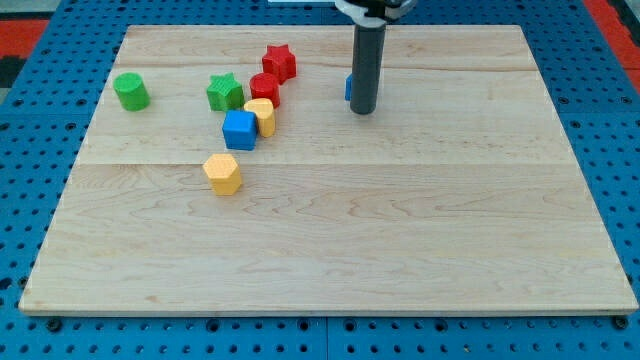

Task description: Move the red circle to the top right diagonally to the green star

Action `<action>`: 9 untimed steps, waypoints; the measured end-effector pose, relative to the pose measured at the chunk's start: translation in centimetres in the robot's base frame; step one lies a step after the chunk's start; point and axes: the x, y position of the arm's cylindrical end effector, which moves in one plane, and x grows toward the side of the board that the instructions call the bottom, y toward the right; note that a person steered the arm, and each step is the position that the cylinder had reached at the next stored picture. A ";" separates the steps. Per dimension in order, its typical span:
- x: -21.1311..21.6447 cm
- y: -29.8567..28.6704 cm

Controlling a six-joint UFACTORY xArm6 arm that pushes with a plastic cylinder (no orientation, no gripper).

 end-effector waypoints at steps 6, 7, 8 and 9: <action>-1.2 -15.3; -4.8 -15.4; -6.7 -13.3; -3.8 -13.4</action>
